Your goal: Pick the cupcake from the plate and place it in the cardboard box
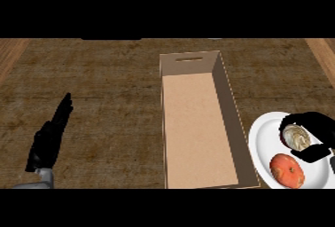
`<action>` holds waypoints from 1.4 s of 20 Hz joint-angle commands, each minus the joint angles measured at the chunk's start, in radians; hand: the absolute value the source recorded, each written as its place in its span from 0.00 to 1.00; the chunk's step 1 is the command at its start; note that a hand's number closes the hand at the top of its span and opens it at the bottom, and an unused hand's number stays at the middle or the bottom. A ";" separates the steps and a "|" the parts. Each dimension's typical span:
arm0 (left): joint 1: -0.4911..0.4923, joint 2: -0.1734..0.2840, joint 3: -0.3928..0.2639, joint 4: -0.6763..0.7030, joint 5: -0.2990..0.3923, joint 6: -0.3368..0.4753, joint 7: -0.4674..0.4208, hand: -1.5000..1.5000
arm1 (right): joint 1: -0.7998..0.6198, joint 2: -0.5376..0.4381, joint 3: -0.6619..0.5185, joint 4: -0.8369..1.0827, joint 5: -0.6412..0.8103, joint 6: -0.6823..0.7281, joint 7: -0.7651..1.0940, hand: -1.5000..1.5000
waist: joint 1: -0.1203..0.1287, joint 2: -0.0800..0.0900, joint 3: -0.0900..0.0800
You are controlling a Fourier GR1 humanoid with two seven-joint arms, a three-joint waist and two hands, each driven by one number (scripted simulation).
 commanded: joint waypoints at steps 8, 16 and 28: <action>0.033 0.016 0.059 0.007 0.014 0.010 0.010 0.50 | 0.226 0.164 -0.129 -0.169 0.097 -0.272 0.446 1.00 | -0.097 -0.025 -0.006; 0.051 0.003 0.042 -0.024 -0.005 0.023 0.015 0.50 | 0.552 0.368 -0.028 -0.649 0.260 -0.386 0.749 1.00 | -0.085 -0.021 -0.006; 0.044 0.006 0.039 0.012 -0.001 -0.004 -0.038 0.50 | 0.761 0.541 0.291 -1.366 0.296 -0.371 0.833 1.00 | -0.028 -0.008 -0.001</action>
